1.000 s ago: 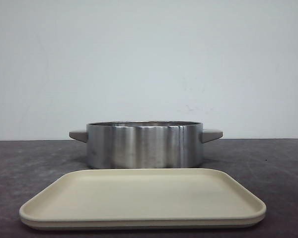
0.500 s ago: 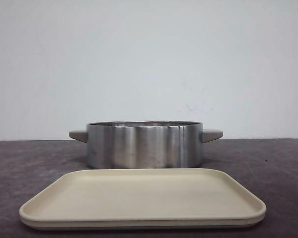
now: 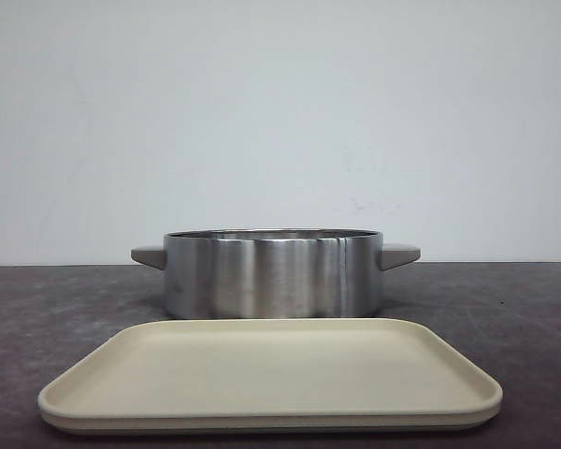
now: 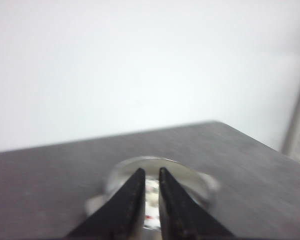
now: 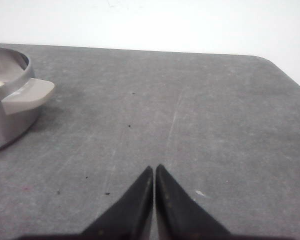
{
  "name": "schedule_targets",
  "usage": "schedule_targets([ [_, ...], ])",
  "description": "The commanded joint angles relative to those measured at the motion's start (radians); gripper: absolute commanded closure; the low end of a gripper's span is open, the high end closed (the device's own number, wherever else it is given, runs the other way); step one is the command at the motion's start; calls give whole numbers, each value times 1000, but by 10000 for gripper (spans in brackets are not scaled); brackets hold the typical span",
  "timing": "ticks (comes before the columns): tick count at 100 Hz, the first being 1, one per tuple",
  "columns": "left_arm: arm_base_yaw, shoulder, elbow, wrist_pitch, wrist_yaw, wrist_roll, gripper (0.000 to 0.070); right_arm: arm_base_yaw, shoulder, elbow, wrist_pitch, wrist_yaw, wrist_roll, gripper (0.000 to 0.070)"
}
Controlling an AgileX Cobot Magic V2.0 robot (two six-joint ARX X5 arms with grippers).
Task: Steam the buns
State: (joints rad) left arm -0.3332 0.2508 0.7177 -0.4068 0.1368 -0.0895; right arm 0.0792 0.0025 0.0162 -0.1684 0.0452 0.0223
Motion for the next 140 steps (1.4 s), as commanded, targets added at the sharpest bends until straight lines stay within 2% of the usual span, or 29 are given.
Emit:
schedule_targets([
  [1,55,-80,-112,87,6,-3,700,2,1,-4,11,0,-8,699],
  [18,151,-233,-344,209,-70,-12,700,2,1,-4,11,0,-8,699],
  [30,195,-247,-450,223,-69,-35,700,2,1,-4,11,0,-8,698],
  [56,260,-248,-603,333,-70,-8,700,2,1,-4,11,0,-8,698],
  [89,351,-248,-703,334,-70,-27,700,2,1,-4,11,0,-8,699],
  [113,367,-248,-704,214,-88,25,700,2,1,-4,11,0,-8,699],
  [140,396,-247,-703,220,-87,24,700,2,1,-4,11,0,-8,699],
])
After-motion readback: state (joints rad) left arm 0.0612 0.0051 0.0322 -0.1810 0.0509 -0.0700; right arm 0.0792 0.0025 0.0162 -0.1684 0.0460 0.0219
